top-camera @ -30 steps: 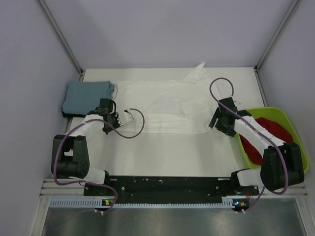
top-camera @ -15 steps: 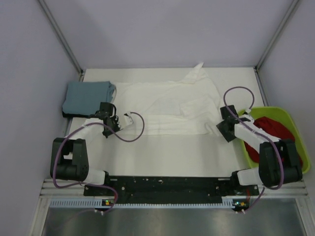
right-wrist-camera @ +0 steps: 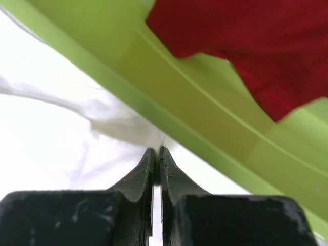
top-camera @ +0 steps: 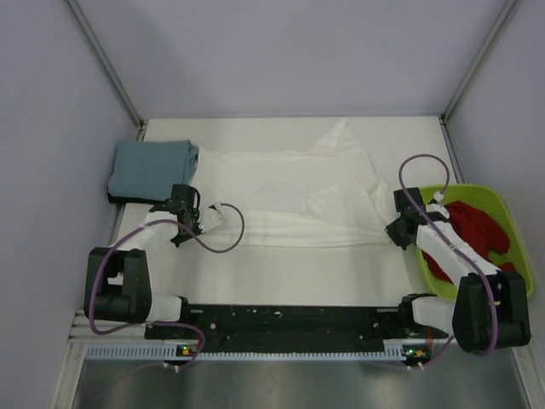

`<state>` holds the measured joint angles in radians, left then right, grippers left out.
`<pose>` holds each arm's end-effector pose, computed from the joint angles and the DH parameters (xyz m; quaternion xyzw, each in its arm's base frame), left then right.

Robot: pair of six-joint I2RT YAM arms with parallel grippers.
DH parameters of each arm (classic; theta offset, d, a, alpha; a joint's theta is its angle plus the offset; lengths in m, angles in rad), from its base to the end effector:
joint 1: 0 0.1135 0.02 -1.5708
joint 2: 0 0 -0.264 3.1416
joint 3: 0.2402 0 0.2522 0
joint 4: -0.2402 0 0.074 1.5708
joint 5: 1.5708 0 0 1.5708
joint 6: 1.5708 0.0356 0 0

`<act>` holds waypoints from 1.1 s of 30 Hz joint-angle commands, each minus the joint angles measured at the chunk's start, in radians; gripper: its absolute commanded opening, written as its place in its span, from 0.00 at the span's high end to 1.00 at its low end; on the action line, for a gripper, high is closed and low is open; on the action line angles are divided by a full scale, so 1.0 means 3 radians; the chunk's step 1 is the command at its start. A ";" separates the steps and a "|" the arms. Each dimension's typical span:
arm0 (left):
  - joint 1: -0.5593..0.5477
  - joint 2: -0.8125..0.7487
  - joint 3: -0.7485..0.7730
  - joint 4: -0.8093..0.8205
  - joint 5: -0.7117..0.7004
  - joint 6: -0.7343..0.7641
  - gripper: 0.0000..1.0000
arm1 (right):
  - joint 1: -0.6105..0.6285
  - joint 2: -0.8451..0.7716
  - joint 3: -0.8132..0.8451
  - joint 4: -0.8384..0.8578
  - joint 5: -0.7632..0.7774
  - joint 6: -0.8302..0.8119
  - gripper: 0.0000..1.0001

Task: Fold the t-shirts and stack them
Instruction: Fold the flattened tshirt in 1/3 of the way

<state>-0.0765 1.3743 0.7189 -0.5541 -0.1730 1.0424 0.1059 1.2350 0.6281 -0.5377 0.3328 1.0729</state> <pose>0.2376 -0.0121 0.1687 0.5070 0.8389 0.1584 0.1191 0.2130 0.0109 0.1743 0.4791 0.8371 -0.0186 0.2634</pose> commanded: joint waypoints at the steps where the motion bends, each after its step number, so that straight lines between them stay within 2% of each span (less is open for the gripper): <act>1: 0.0035 -0.0193 -0.0044 -0.0499 -0.0349 -0.0033 1.00 | -0.0072 -0.0424 -0.0043 -0.0758 0.0041 0.0008 1.00; 8: 0.0035 -0.0388 -0.0054 -0.1312 0.0065 -0.0268 1.00 | -0.0072 -0.0777 -0.0227 -0.1377 -0.0240 0.0248 1.00; 17: 0.0020 -0.0495 -0.0080 -0.1803 0.0203 -0.0453 0.97 | -0.0102 -0.0737 -0.0176 -0.1746 -0.0056 0.0320 0.98; 19: 0.0015 -0.0500 -0.0024 -0.1926 0.0249 -0.0463 0.93 | -0.0158 -0.0732 -0.0171 -0.1766 -0.0046 0.0290 0.98; 22: 0.0010 -0.0506 0.0032 -0.2095 0.0341 -0.0458 0.69 | -0.0250 -0.0762 -0.0166 -0.1767 -0.0071 0.0264 0.95; 23: 0.0015 -0.0501 0.0063 -0.2146 0.0382 -0.0443 0.61 | -0.0271 -0.0778 -0.0146 -0.1761 -0.0092 0.0233 0.91; 24: 0.0015 -0.0500 0.0144 -0.2177 0.0408 -0.0442 0.52 | -0.0266 -0.0788 -0.0110 -0.1751 -0.0153 0.0162 0.83; 25: 0.0020 -0.0506 0.0246 -0.2182 0.0459 -0.0453 0.52 | -0.0266 -0.0798 -0.0054 -0.1706 -0.0260 0.0045 0.70; 27: 0.0035 -0.0450 0.0649 -0.2177 0.0561 -0.0514 0.50 | -0.0266 -0.0829 0.0119 -0.1583 -0.0673 -0.0374 0.56; 30: 0.0061 -0.0266 0.1375 -0.2055 0.0918 -0.0677 0.44 | -0.0088 -0.1053 0.0390 -0.1414 -0.1211 -0.0743 0.47; 33: 0.0061 0.0030 0.2015 -0.1917 0.1205 -0.0683 0.40 | 0.0214 -0.1345 0.0672 -0.1383 -0.1125 -0.0902 0.37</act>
<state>-0.0650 1.3090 1.1213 -1.1923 0.0380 0.8650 0.0822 0.9493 0.6891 -1.0122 0.0822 0.9413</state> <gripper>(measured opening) 0.586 0.575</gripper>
